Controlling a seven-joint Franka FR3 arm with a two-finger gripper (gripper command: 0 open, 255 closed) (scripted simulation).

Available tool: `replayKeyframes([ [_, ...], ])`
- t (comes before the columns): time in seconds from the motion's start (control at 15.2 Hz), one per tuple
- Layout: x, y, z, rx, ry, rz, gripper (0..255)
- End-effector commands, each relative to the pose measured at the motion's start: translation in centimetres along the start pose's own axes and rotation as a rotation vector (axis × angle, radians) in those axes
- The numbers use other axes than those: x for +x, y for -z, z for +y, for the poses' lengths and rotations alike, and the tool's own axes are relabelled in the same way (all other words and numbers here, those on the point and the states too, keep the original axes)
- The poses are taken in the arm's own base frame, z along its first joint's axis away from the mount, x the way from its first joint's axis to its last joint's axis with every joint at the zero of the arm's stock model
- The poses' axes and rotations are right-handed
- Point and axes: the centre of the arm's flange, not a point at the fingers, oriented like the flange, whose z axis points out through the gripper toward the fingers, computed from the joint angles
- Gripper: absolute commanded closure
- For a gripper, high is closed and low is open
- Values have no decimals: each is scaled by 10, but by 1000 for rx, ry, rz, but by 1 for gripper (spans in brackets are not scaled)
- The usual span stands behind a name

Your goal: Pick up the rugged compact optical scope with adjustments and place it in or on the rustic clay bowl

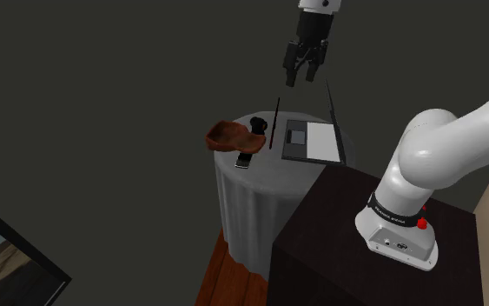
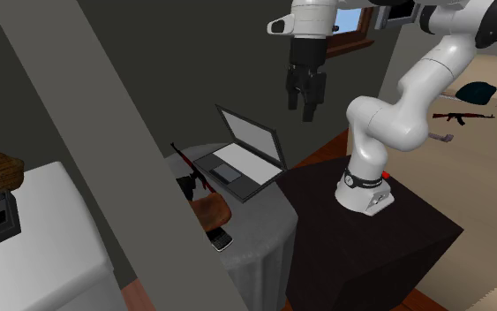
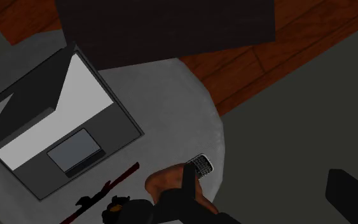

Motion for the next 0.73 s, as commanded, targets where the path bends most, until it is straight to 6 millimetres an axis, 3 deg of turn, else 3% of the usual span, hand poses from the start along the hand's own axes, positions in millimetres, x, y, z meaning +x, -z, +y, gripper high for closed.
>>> replayKeyframes([
  [0.0,0,0,0,0,0,0,0],
  [0.66,94,-78,52,-34,-9,-29,0],
])
